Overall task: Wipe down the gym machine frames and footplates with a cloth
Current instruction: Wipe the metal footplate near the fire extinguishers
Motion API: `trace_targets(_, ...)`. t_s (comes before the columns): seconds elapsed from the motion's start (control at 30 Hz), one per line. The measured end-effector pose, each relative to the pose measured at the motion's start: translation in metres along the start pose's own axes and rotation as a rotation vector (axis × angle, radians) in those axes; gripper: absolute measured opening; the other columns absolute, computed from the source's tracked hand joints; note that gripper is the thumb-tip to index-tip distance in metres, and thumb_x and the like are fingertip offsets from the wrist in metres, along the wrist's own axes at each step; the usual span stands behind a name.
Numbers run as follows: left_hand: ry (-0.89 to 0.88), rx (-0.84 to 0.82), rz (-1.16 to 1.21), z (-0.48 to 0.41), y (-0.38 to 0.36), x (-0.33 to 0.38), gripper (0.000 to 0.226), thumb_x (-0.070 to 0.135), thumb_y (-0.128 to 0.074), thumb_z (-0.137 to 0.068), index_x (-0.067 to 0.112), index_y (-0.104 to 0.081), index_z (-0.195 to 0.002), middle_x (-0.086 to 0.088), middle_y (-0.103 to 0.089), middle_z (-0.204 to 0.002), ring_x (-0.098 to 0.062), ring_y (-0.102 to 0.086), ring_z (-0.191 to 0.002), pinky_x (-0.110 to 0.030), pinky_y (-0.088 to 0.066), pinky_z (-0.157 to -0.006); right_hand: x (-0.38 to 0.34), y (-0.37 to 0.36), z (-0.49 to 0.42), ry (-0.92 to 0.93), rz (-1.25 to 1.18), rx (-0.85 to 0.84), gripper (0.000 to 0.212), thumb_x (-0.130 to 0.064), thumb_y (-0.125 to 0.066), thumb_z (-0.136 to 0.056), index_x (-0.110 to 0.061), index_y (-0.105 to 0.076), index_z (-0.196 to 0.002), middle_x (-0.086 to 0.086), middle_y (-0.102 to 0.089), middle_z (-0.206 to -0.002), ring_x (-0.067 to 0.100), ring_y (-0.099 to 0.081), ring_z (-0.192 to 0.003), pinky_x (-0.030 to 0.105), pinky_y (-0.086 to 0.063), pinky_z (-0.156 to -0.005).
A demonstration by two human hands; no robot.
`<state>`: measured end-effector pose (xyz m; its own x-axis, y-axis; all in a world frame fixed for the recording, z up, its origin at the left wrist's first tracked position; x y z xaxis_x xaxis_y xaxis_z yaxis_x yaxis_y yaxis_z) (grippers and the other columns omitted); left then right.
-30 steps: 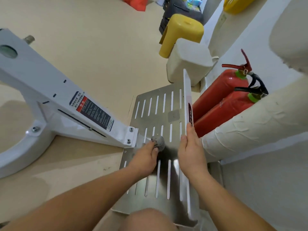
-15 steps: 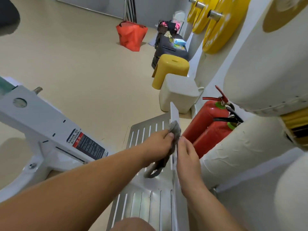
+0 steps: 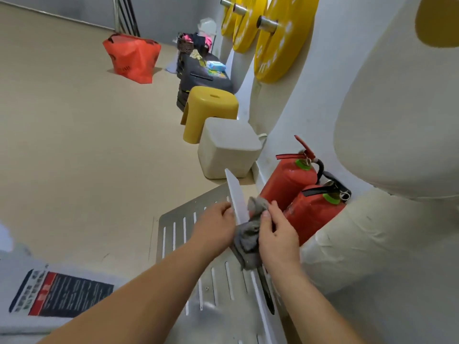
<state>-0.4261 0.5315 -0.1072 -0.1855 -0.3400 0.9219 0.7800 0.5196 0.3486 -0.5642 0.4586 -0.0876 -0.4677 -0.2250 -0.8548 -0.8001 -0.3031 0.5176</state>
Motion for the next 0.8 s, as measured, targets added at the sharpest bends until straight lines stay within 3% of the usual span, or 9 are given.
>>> trace_targets(0.1, -0.066, -0.017, -0.176, -0.016, 0.003, -0.047, 0.035, 0.027, -0.035, -0.110, 0.018, -0.061, -0.132, 0.000, -0.064, -0.127, -0.023, -0.059, -0.115, -0.028, -0.042, -0.090, 0.023, -0.050, -0.020, -0.055, 0.119, -0.291, 0.056, -0.051, -0.036, -0.106, -0.035, -0.031, -0.159, -0.018, -0.042, -0.142, 0.005, -0.037, -0.138, 0.037, -0.026, -0.124)
trace_targets(0.2, -0.023, -0.138, -0.296, -0.034, 0.000, -0.098, 0.047, 0.039, -0.032, -0.110, 0.026, -0.039, -0.155, 0.000, -0.040, -0.158, -0.021, -0.038, -0.146, -0.030, -0.034, -0.112, 0.037, -0.070, -0.038, -0.027, 0.281, -0.319, 0.070, -0.066, -0.031, -0.096, -0.040, -0.019, -0.161, -0.014, -0.033, -0.162, 0.011, -0.030, -0.150, 0.044, -0.024, -0.125)
trace_targets(0.3, 0.023, -0.164, -0.400, -0.053, 0.001, -0.130, 0.055, 0.053, -0.024, -0.107, 0.039, -0.020, -0.161, 0.000, -0.022, -0.169, -0.024, -0.024, -0.154, -0.043, -0.028, -0.122, 0.032, -0.079, -0.062, -0.054, 0.294, -0.323, 0.064, -0.065, -0.025, -0.098, -0.038, -0.029, -0.156, -0.007, -0.040, -0.157, 0.017, -0.035, -0.146, 0.047, -0.025, -0.123)
trace_targets(0.37, 0.037, -0.222, -0.397, -0.057, -0.004, -0.136, 0.057, 0.055, -0.022, -0.107, 0.040, -0.015, -0.162, 0.000, -0.015, -0.171, -0.023, -0.015, -0.157, -0.043, -0.021, -0.126, 0.023, -0.088, -0.081, -0.085, 0.267, -0.352, 0.059, -0.058, -0.020, -0.105, -0.030, -0.033, -0.155, -0.010, -0.041, -0.151, 0.012, -0.035, -0.143, 0.040, -0.022, -0.124)
trace_targets(0.5, 0.019, -0.289, -0.386, -0.061, -0.012, -0.126, 0.058, 0.052, -0.022, -0.109, 0.035, -0.012, -0.164, -0.001, -0.012, -0.171, -0.021, -0.011, -0.157, -0.036, -0.014, -0.124, 0.019, -0.109, -0.127, -0.107, 0.318, -0.327, 0.062, -0.061, -0.010, -0.099, -0.022, -0.050, -0.126, 0.004, -0.046, -0.136, 0.020, -0.040, -0.132, 0.051, -0.027, -0.123)
trace_targets(0.57, -0.002, -0.275, -0.350, -0.069, -0.014, -0.125, 0.061, 0.054, -0.022, -0.108, 0.033, -0.011, -0.164, -0.003, -0.012, -0.171, -0.022, -0.010, -0.158, -0.036, -0.012, -0.126, 0.021, -0.114, -0.139, -0.106, 0.328, -0.317, 0.067, -0.056, -0.013, -0.099, -0.016, -0.042, -0.144, 0.009, -0.036, -0.151, 0.026, -0.031, -0.144, 0.053, -0.022, -0.125)
trace_targets(0.67, -0.016, -0.257, -0.311, -0.079, -0.017, -0.130, 0.063, 0.057, -0.023, -0.107, 0.034, -0.008, -0.164, -0.002, -0.010, -0.172, -0.021, -0.009, -0.158, -0.037, -0.013, -0.127, 0.010, -0.110, -0.121, -0.022, 0.311, -0.257, 0.064, -0.049, -0.026, -0.106, -0.023, -0.012, -0.164, -0.006, -0.028, -0.158, 0.013, -0.025, -0.149, 0.032, -0.011, -0.125)
trace_targets(0.73, -0.017, -0.246, -0.291, -0.085, -0.018, -0.133, 0.064, 0.058, -0.023, -0.106, 0.033, -0.009, -0.164, -0.001, -0.010, -0.172, -0.020, -0.011, -0.158, -0.037, -0.016, -0.127, 0.000, -0.105, -0.092, 0.137, 0.445, -0.287, 0.059, -0.039, -0.029, -0.110, -0.030, -0.009, -0.165, -0.013, -0.018, -0.167, 0.006, -0.019, -0.151, 0.023, -0.019, -0.117)
trace_targets(0.8, -0.024, -0.226, -0.265, -0.092, -0.017, -0.133, 0.064, 0.057, -0.023, -0.106, 0.030, -0.011, -0.164, 0.001, -0.013, -0.171, -0.020, -0.015, -0.157, -0.037, -0.019, -0.125, 0.004, -0.099, -0.078, 0.157, 0.492, -0.341, 0.059, -0.046, -0.026, -0.110, -0.034, -0.007, -0.164, -0.019, -0.008, -0.169, 0.000, -0.008, -0.154, 0.023, -0.014, -0.120)
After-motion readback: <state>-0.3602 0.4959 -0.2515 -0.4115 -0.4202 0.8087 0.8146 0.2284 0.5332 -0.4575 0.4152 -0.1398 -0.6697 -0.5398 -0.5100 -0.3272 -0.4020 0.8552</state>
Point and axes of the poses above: each hand's wrist, its own z-axis away from the middle knuckle, its own y-axis out of the back of the hand, x = y × z, the point moved 5 cm from there along -z, towards the middle knuckle
